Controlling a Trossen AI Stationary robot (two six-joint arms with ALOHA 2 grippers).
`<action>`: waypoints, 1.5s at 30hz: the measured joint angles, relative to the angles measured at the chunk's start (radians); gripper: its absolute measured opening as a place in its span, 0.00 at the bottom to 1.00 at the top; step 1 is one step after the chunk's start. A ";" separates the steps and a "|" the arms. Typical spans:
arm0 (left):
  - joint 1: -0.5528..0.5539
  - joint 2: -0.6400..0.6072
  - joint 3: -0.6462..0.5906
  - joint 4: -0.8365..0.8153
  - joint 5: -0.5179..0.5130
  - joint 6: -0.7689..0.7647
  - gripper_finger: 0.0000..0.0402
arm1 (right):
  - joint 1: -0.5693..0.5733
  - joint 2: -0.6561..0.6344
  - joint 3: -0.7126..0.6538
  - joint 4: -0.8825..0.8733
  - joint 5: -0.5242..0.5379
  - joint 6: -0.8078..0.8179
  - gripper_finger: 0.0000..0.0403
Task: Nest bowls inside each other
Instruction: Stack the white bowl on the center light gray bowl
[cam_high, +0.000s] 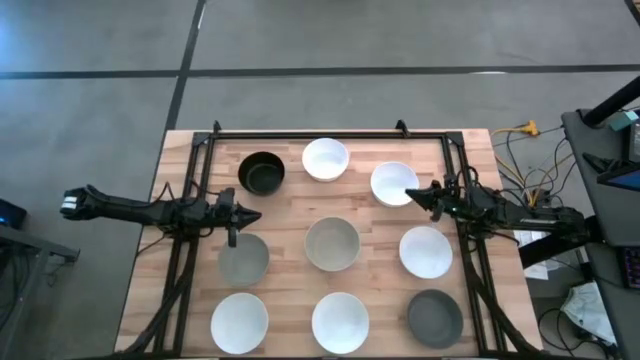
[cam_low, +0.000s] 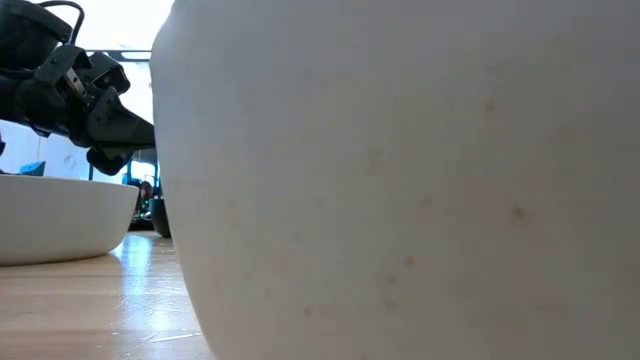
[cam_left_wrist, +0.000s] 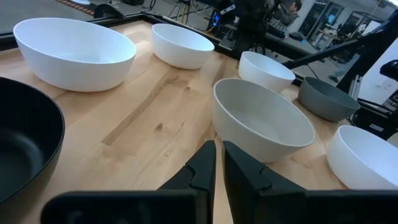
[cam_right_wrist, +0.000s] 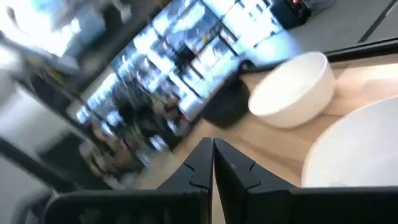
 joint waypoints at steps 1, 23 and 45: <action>0.000 0.000 0.000 0.000 0.000 0.000 0.03 | 0.000 -0.001 0.000 0.025 0.003 0.065 0.02; 0.000 -0.001 0.000 0.201 -0.013 -0.111 0.03 | -0.007 0.007 0.000 0.304 0.112 0.254 0.02; 0.001 -0.034 0.060 1.451 -0.201 0.160 0.03 | -0.006 0.343 0.408 0.692 0.105 -0.251 0.02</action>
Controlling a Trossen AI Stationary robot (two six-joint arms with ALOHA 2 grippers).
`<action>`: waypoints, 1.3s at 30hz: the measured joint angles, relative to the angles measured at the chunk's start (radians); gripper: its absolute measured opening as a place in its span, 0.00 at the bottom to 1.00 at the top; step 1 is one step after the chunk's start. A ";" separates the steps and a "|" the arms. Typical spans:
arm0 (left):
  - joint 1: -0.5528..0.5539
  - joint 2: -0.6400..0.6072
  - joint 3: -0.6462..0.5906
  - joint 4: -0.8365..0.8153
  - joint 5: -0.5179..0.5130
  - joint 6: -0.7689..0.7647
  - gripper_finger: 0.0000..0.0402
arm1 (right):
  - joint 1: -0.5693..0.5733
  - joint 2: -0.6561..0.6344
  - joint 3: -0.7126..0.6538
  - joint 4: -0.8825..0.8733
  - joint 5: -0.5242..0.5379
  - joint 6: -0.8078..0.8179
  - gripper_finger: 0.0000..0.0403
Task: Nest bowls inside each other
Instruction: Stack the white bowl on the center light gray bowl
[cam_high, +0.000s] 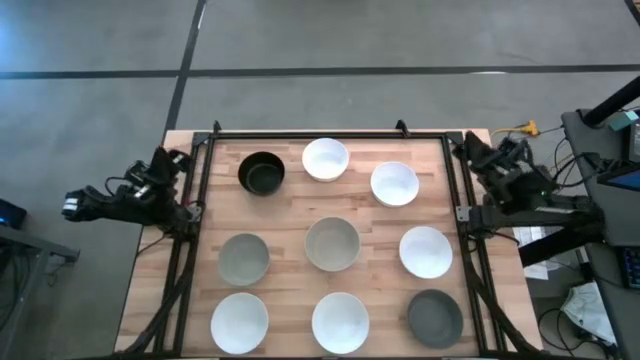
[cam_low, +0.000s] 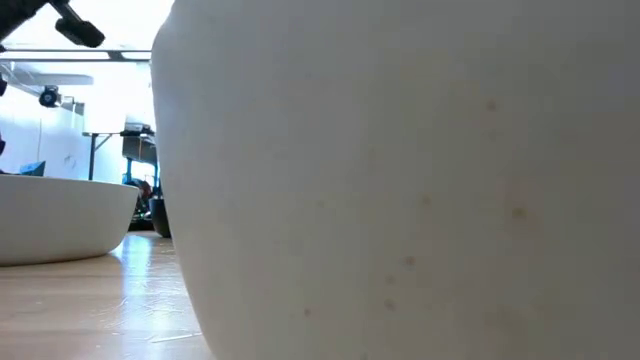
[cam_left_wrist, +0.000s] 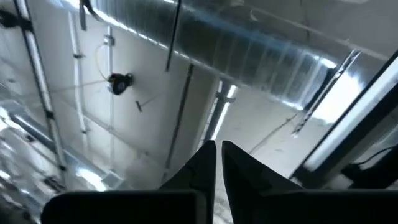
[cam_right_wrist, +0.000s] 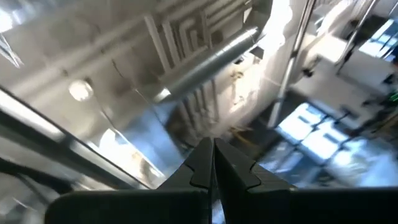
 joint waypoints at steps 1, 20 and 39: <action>0.000 0.005 0.020 -0.003 -0.007 0.035 0.03 | 0.000 0.047 0.049 -0.023 -0.001 -0.044 0.02; 0.000 0.218 0.889 -1.953 0.037 -0.097 0.03 | 0.003 0.626 0.820 -1.349 -0.263 -0.235 0.02; 0.000 0.263 1.016 -2.073 0.032 0.133 0.03 | 0.054 0.975 1.097 -1.737 -0.291 -0.418 0.02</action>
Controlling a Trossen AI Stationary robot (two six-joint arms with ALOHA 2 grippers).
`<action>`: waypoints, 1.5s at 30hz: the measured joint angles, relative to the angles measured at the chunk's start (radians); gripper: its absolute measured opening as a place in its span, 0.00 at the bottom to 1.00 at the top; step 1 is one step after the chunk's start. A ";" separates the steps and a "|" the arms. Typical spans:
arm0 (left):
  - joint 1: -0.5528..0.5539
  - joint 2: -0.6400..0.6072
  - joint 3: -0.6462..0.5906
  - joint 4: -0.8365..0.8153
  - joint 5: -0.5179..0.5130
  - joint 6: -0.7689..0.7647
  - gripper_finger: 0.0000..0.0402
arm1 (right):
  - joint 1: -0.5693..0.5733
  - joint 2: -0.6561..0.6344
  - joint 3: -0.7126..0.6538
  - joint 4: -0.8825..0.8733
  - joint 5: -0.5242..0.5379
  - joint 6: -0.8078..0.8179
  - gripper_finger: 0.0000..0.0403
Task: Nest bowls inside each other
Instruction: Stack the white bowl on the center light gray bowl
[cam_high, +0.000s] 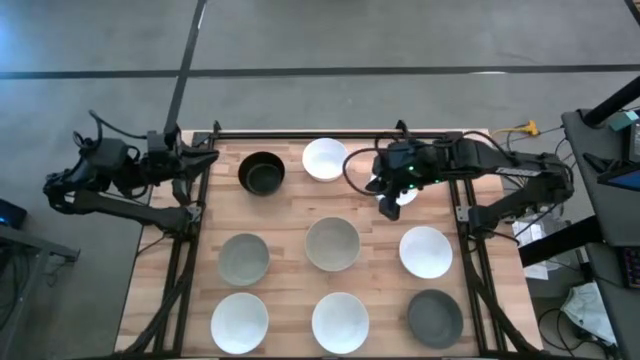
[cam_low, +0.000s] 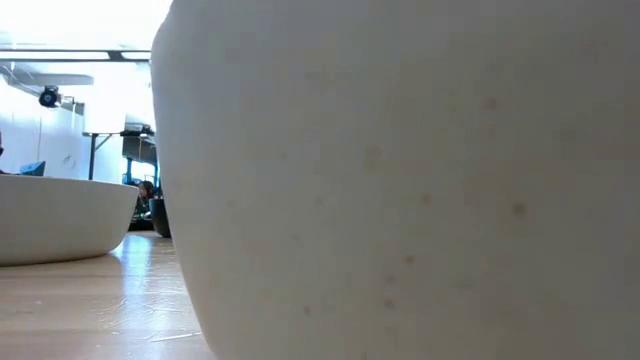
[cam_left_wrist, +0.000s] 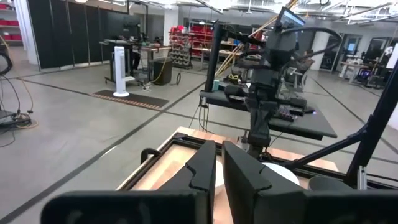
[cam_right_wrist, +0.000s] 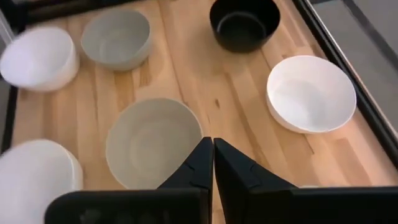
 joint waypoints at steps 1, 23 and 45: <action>0.000 0.000 0.000 0.001 0.000 0.000 0.03 | 0.000 0.007 0.000 -0.001 0.000 -0.023 0.03; 0.000 0.027 -0.019 0.002 0.000 -0.007 0.03 | 0.048 -0.023 -0.059 -0.497 -0.028 0.483 0.30; 0.000 0.093 -0.069 0.102 0.000 -0.038 0.03 | 0.309 0.013 -0.321 -0.287 -0.176 1.321 0.28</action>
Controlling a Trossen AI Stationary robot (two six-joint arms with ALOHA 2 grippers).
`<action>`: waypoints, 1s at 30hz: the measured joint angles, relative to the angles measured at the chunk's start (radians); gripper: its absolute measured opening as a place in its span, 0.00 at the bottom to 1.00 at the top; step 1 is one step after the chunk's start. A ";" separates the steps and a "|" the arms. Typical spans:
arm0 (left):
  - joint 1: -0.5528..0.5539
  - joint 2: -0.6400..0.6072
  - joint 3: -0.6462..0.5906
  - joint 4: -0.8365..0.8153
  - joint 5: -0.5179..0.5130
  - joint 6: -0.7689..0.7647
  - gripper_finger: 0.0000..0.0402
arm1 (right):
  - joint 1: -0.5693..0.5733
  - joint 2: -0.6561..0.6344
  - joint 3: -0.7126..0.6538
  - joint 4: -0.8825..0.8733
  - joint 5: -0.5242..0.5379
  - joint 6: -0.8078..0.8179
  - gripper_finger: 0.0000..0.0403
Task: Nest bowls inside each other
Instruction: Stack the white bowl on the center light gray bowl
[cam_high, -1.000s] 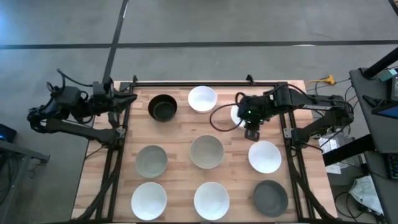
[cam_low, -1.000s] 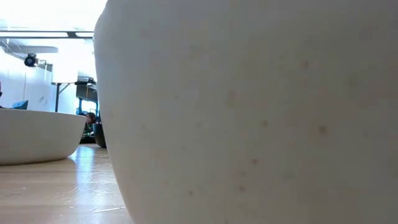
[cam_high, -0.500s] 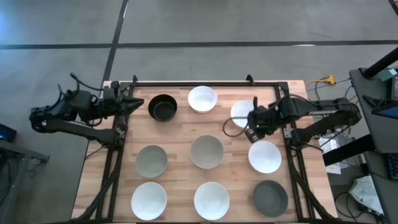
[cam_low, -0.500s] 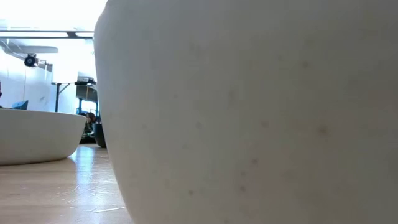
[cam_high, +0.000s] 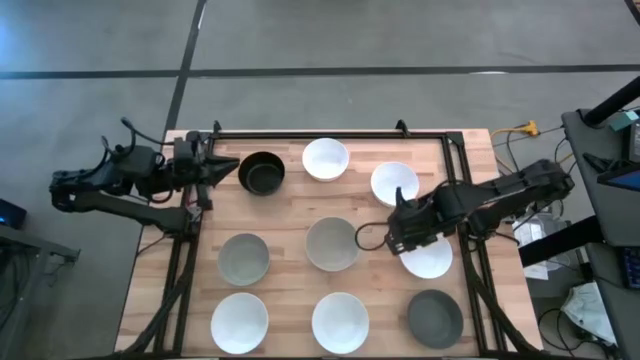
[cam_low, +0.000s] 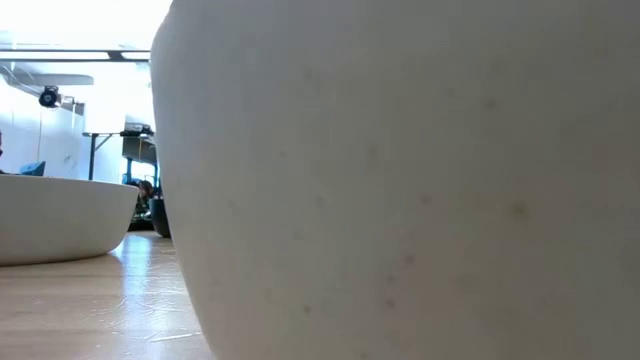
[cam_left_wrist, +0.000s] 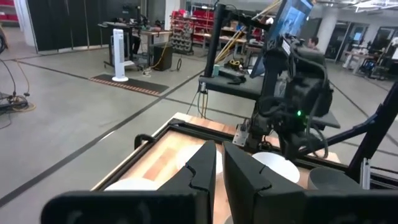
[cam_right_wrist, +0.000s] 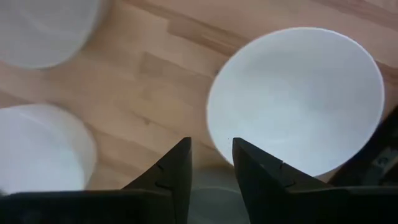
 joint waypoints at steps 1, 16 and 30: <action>0.000 0.005 0.000 -0.001 0.000 0.006 0.03 | 0.010 0.011 -0.005 0.007 0.000 0.012 0.28; 0.000 0.086 0.010 0.015 0.001 0.006 0.03 | 0.067 0.147 -0.128 0.241 -0.011 0.088 0.31; 0.000 0.133 0.021 0.056 0.001 0.013 0.03 | 0.067 0.135 -0.235 0.349 -0.012 0.131 0.31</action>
